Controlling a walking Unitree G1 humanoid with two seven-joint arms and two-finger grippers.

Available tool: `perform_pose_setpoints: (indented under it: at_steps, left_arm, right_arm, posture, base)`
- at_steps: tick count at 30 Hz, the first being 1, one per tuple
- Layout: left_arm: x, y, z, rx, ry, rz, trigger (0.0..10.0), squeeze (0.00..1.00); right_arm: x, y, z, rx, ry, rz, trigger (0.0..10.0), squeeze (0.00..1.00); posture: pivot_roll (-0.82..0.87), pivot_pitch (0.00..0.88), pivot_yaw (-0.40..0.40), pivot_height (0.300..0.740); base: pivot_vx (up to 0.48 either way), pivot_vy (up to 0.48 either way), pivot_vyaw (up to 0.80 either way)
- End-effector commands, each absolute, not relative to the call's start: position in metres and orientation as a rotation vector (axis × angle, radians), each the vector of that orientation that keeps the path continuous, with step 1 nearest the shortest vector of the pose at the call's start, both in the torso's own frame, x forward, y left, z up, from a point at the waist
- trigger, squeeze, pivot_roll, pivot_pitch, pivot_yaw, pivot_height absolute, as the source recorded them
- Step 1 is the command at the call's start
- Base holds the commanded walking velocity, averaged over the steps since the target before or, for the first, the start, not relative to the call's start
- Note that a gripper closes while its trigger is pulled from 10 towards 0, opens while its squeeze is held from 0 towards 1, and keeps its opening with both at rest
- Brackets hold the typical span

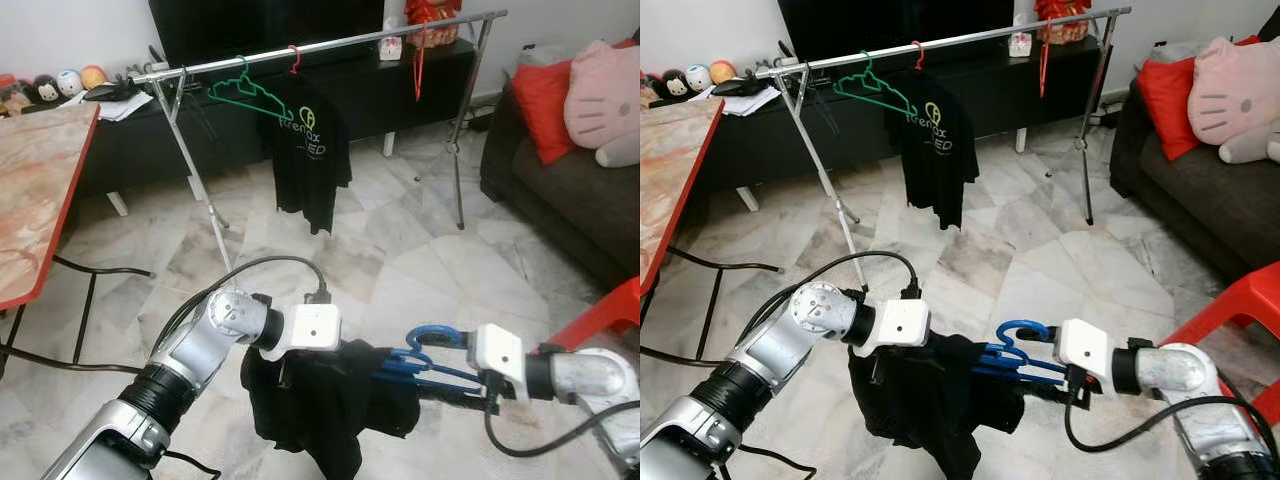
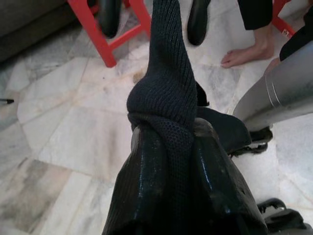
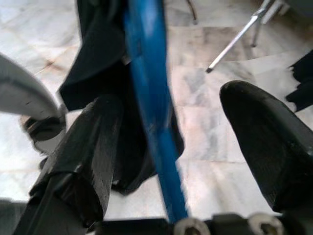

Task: Hang hanger

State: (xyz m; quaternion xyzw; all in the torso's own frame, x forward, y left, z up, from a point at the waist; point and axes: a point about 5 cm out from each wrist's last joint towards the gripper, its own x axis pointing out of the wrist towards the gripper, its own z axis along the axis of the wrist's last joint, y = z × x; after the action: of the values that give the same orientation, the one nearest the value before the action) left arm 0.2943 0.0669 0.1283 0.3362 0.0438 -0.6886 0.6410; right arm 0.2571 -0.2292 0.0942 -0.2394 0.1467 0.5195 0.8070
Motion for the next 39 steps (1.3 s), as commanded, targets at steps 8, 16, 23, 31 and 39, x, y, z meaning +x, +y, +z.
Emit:
perform_pose_setpoints:
  at_steps: [8, 16, 23, 31, 39]
  left_arm:
    - [0.296, 0.068, 0.141, 0.751, 0.045, -1.556, 10.0, 0.0]
    - [0.294, 0.069, 0.14, 0.754, 0.049, -1.561, 10.0, 0.0]
    - [0.294, 0.068, 0.141, 0.752, 0.045, -1.566, 10.0, 0.0]
    - [0.295, 0.067, 0.143, 0.755, 0.037, -1.57, 10.0, 0.0]
    - [0.295, 0.065, 0.144, 0.753, 0.032, -1.573, 10.0, 0.0]
  right_arm:
    - [0.26, -0.229, 0.096, -0.482, 0.284, 1.086, 10.0, 0.0]
    - [0.255, -0.226, 0.09, -0.459, 0.301, 1.115, 0.0, 0.0]
    - [0.255, -0.226, 0.087, -0.464, 0.318, 1.115, 0.0, 0.0]
    - [0.253, -0.224, 0.083, -0.462, 0.335, 1.134, 0.0, 0.0]
    - [0.252, -0.226, 0.08, -0.463, 0.347, 1.132, 0.0, 0.0]
  posture:
    - [-0.17, 0.0, 0.054, 0.74]
    - [-0.17, 0.0, 0.064, 0.74]
    - [-0.17, 0.0, 0.071, 0.74]
    - [-0.17, 0.0, 0.075, 0.74]
    - [-0.17, 0.0, 0.073, 0.74]
  base:
    - [0.0, 0.0, 0.0]
    - [0.0, 0.0, 0.0]
    - [0.0, 0.0, 0.0]
    - [0.0, 0.0, 0.0]
    - [0.0, 0.0, 0.0]
